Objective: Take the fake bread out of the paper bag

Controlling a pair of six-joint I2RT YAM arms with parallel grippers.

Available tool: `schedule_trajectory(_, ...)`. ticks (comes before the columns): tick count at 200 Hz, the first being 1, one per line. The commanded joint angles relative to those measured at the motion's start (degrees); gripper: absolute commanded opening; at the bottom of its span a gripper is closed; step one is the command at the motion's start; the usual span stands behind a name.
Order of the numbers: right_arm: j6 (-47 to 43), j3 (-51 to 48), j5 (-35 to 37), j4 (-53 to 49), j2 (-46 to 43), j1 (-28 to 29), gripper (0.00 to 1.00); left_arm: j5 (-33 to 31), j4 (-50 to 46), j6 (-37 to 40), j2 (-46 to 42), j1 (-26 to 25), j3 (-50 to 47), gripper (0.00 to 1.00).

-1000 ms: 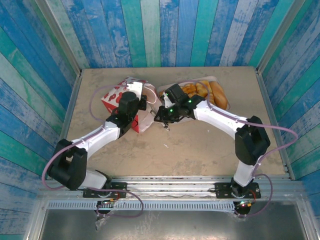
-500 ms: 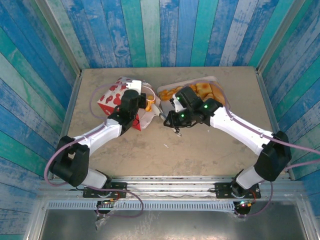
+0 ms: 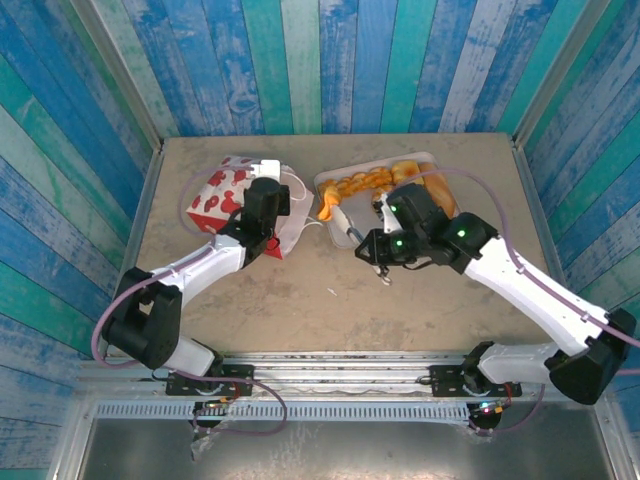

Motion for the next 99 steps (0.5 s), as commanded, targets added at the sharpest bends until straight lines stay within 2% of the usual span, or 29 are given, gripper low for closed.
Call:
schedule_trajectory(1, 4.6, -2.5, 2.9, -2.8, -4.1, -1.8, 0.10, -2.3, -1.5, 0.0, 1.5, 0.0, 1.6, 0.00)
schedule_trajectory(55, 6.7, -6.6, 2.2, -8.1, -7.3, -10.5, 0.12, 2.6, -1.1, 1.8, -0.8, 0.0, 1.2, 0.00)
schedule_trajectory(99, 6.3, -6.6, 1.2, -8.3, -4.8, -14.2, 0.19, 5.7, -1.2, 2.7, -0.2, 0.0, 1.8, 0.00)
